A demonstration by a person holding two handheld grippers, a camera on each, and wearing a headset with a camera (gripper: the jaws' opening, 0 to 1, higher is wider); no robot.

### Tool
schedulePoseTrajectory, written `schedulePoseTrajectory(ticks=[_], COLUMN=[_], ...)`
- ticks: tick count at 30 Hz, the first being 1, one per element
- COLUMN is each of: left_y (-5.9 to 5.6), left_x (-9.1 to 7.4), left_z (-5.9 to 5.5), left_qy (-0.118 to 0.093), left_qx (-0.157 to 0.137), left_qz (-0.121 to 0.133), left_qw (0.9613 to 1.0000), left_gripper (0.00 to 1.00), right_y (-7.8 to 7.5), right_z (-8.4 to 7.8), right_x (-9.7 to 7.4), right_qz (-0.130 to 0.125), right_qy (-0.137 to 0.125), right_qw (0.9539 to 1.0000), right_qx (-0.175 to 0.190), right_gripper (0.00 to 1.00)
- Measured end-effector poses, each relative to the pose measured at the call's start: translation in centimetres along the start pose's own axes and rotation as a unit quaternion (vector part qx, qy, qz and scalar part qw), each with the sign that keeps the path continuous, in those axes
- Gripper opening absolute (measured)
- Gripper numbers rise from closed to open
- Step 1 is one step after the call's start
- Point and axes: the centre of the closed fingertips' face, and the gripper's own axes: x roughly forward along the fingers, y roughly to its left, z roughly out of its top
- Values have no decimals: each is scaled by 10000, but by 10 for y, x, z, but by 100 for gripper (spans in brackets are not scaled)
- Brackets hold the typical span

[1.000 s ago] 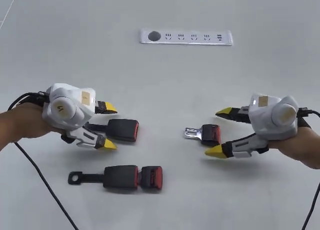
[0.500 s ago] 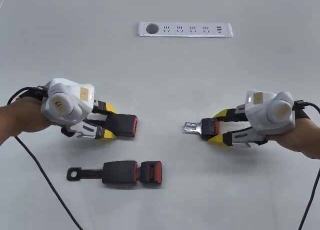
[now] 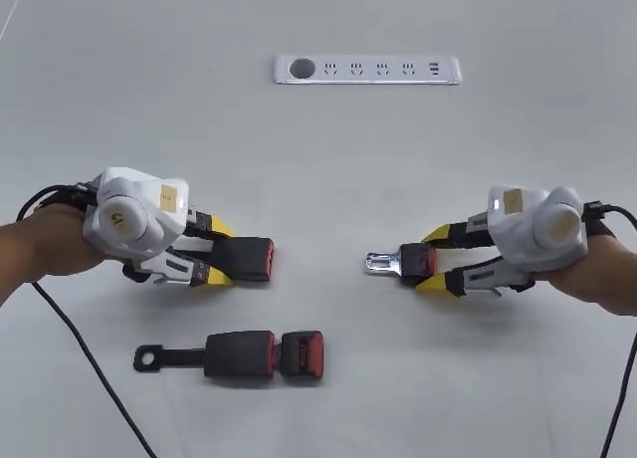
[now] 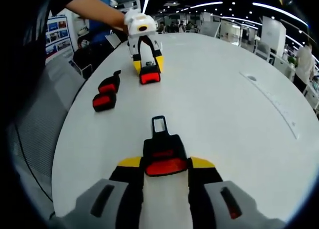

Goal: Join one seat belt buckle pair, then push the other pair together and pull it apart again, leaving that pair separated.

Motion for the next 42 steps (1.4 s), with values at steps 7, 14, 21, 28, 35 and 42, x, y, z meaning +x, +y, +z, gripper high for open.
schedulePoseTrajectory(ticks=[7, 14, 21, 28, 35, 42], left_y=[1, 2, 3, 4, 5, 4], left_x=[1, 1, 2, 3, 4, 4], left_z=[-2, -3, -4, -4, -4, -4], left_qy=[17, 46, 80, 107, 127, 167], left_qx=[-83, -137, -194, -213, -213, -204], left_qz=[36, 73, 113, 117, 111, 115], left_qw=[10000, 9999, 9997, 9996, 9996, 9996], left_gripper=[33, 33, 33, 33, 33, 33], right_y=[1, -1, 2, 6, 7, 12], right_z=[3, 9, 19, 36, 46, 60], right_x=[0, 5, 14, 30, 43, 55], right_qz=[30, -13, 34, 136, 144, 129], right_qy=[-79, -143, -245, -345, -391, -383], right_qw=[10000, 9999, 9997, 9992, 9991, 9991], right_qx=[3, -34, -66, -142, -99, -117], right_gripper=[34, 34, 34, 34, 34, 34])
